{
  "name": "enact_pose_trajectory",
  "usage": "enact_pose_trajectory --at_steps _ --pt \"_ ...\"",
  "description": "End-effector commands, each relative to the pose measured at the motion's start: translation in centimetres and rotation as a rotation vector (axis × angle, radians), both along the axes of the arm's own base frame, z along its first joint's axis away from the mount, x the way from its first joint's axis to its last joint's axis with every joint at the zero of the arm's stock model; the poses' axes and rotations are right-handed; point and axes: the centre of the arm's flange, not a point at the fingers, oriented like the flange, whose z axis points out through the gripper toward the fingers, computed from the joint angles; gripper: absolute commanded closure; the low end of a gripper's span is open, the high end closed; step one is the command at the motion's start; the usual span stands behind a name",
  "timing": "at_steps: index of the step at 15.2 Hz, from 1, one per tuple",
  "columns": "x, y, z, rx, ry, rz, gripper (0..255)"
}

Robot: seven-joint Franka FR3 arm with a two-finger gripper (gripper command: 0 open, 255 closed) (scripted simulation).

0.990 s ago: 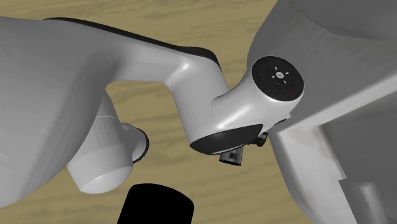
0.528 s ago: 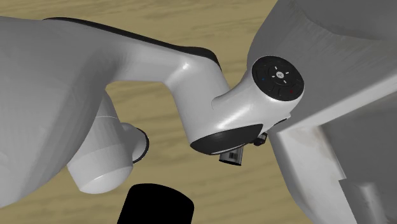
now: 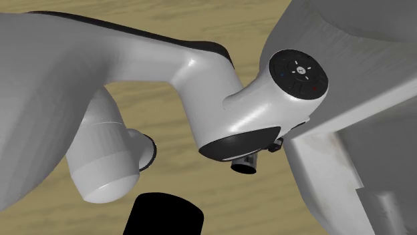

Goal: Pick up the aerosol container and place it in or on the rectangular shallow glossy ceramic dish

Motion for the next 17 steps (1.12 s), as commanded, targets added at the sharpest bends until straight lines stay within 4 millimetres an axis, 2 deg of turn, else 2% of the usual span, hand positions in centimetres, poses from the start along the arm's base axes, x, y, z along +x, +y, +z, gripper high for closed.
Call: enact_pose_trajectory --at_steps 1,17 --pt "0.0 0.0 0.9 0.000 0.000 0.000 255" --pt "0.0 0.0 9.4 0.000 0.000 0.000 255"
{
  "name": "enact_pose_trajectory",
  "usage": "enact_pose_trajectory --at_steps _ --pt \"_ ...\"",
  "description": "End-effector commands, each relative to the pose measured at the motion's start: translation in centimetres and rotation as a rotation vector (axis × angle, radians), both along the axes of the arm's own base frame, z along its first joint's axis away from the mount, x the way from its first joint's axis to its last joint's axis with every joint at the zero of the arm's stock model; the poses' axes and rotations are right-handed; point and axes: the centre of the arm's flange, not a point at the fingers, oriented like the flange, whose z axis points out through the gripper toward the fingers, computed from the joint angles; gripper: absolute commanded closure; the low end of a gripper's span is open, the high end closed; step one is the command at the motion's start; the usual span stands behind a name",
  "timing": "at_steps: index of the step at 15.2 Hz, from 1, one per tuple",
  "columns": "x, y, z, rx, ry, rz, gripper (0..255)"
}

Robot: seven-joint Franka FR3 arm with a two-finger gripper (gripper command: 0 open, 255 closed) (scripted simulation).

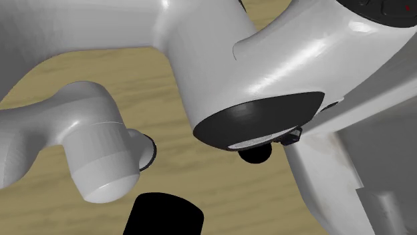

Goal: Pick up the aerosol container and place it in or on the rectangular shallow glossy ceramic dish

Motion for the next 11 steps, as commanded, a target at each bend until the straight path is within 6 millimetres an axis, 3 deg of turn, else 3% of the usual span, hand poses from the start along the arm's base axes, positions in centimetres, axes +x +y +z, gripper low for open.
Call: enact_pose_trajectory --at_steps 1,3,11 --pt "0.0 0.0 1.1 0.000 0.000 0.000 255" --pt "0.0 0.0 2.0 0.000 0.000 0.000 255" --pt "-10.2 -3.0 2.1 0.000 0.000 0.000 255"
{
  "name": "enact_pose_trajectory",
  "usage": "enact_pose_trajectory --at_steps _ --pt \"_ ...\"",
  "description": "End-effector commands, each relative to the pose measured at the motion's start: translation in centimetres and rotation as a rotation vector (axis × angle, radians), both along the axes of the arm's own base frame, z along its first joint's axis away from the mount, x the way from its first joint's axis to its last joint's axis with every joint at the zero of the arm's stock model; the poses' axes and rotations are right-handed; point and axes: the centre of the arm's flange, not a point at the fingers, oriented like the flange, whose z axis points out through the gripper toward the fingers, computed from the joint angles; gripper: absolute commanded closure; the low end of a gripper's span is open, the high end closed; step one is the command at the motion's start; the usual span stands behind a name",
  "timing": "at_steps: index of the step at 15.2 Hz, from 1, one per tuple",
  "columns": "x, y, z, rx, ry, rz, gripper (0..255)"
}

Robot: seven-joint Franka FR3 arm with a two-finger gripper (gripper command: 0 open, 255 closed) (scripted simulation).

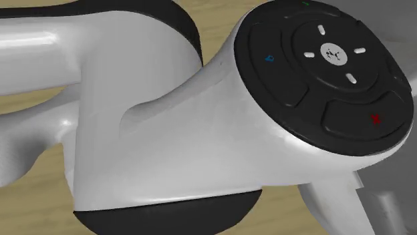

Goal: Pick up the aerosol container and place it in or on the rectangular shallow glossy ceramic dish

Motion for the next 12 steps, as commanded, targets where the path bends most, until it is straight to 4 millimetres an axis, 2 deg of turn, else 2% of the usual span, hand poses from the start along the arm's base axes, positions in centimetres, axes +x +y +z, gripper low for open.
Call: enact_pose_trajectory --at_steps 1,12 --pt "-2.6 -0.8 0.1 -0.001 0.001 0.002 255" --pt "-16.5 -5.0 0.3 -0.001 0.001 0.002 255"
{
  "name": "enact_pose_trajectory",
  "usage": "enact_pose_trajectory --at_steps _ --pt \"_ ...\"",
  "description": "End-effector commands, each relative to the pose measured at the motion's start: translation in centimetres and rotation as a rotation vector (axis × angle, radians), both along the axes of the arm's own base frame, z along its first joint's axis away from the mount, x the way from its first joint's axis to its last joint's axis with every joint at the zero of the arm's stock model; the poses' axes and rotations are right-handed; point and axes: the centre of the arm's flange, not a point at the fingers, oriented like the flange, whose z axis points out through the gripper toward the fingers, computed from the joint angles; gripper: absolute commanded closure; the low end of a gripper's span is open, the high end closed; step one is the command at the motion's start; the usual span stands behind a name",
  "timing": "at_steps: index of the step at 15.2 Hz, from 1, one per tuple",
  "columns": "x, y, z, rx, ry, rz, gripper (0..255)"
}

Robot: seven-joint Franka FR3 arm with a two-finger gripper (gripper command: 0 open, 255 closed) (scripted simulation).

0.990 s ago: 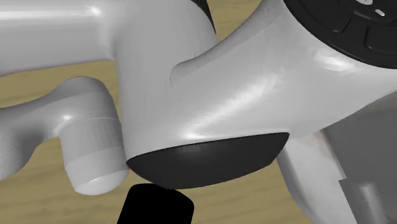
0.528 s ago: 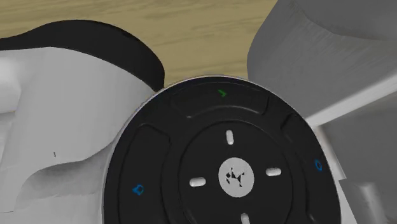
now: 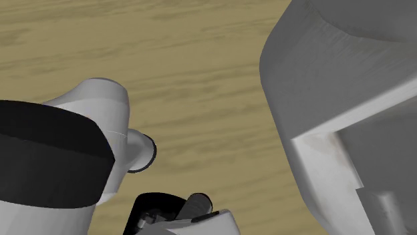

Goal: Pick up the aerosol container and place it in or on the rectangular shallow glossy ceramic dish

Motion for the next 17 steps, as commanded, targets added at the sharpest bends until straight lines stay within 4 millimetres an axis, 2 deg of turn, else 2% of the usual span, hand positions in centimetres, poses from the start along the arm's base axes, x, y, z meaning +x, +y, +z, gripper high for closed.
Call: enact_pose_trajectory --at_steps 1,10,17 --pt "-2.6 -0.5 0.2 0.000 0.001 0.002 255" --pt "-14.4 -4.0 0.4 0.000 0.001 0.002 255" --pt "-14.4 -4.0 -3.3 0.000 0.001 0.002 255"
